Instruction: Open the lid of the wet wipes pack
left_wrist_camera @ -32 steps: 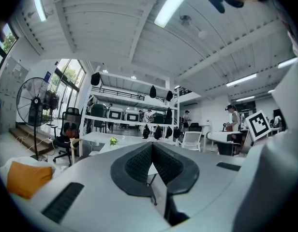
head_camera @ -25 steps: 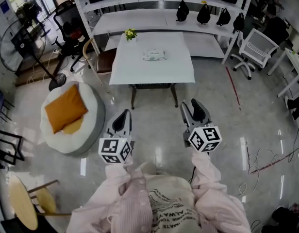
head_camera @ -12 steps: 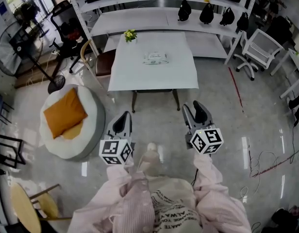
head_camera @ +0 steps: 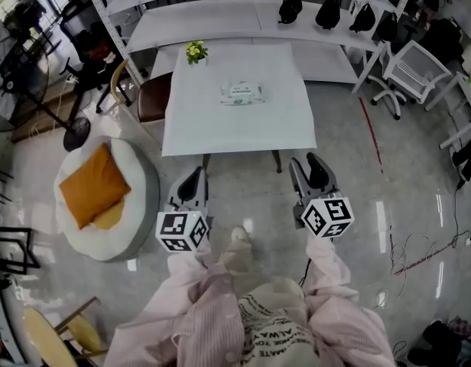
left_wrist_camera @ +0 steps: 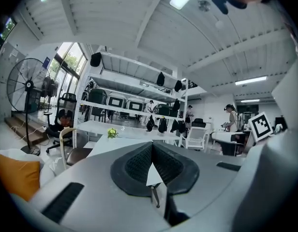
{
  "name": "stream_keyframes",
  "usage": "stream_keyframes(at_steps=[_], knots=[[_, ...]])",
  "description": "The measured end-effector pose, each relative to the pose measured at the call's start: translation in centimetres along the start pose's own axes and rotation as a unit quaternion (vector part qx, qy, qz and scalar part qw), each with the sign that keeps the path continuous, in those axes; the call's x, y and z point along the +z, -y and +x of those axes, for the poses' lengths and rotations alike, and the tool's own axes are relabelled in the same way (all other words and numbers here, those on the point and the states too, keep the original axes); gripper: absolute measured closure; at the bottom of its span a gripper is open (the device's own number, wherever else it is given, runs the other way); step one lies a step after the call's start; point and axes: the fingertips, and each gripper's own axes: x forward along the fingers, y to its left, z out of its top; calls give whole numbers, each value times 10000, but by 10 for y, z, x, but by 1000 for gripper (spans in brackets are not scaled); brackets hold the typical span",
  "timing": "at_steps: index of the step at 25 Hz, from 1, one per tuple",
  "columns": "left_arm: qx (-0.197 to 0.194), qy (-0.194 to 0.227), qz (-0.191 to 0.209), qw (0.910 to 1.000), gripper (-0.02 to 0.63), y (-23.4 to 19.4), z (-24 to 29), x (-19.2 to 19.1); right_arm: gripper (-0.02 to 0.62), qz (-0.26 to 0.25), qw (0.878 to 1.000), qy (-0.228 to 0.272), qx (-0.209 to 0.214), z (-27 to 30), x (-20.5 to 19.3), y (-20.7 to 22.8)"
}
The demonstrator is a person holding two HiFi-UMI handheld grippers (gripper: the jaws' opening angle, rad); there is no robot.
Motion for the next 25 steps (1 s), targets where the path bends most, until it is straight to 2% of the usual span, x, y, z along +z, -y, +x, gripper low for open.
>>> stream_keyframes(at_steps=[12, 25], knots=[[-213, -32, -56, 9998, 607, -56, 98, 22, 426, -105, 9998, -46, -134, 102, 5, 20], [-158, -232, -272, 9992, 607, -91, 144, 12, 426, -168, 9995, -274, -69, 165, -7, 32]])
